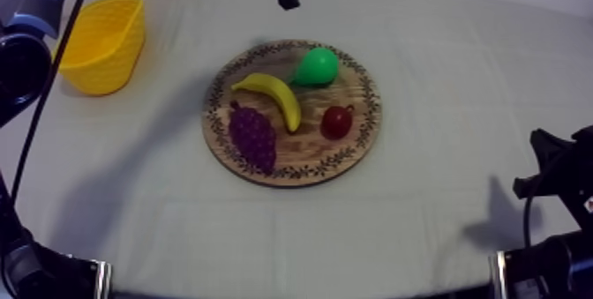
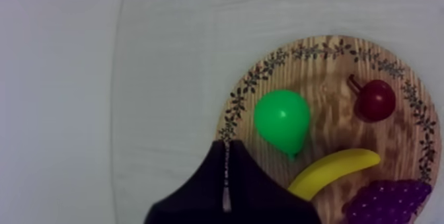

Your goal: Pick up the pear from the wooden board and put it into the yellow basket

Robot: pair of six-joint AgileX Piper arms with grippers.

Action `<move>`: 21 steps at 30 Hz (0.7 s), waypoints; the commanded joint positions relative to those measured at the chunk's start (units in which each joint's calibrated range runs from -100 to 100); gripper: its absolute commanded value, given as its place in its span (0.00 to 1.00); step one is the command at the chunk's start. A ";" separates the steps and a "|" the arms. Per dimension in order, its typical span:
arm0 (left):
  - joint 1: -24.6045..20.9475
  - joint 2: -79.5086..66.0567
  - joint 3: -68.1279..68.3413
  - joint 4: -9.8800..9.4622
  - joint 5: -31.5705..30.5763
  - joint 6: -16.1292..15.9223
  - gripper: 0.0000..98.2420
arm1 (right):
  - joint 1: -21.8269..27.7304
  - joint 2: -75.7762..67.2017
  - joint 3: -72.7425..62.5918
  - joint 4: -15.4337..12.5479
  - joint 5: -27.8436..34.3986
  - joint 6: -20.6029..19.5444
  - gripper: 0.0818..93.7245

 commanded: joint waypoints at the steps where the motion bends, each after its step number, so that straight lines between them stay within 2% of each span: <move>1: 0.11 0.00 0.45 -0.14 -0.16 0.04 0.02 | -0.01 -0.02 0.00 -0.01 0.01 0.00 0.00; 5: 0.18 0.14 1.50 -0.18 -0.27 1.04 0.09 | -0.01 -0.02 0.00 -0.01 0.01 0.00 0.00; 10: 0.03 0.24 3.03 -0.26 -0.03 3.86 0.21 | -0.01 -0.02 0.00 -0.01 0.01 0.00 0.00; 15: -0.04 -0.22 4.84 -0.60 0.56 7.06 0.35 | -0.01 -0.02 0.00 -0.01 0.01 0.00 0.00; 21: -0.10 -1.03 5.60 -0.87 3.06 9.43 0.53 | -0.01 -0.02 0.00 -0.01 0.01 0.00 0.00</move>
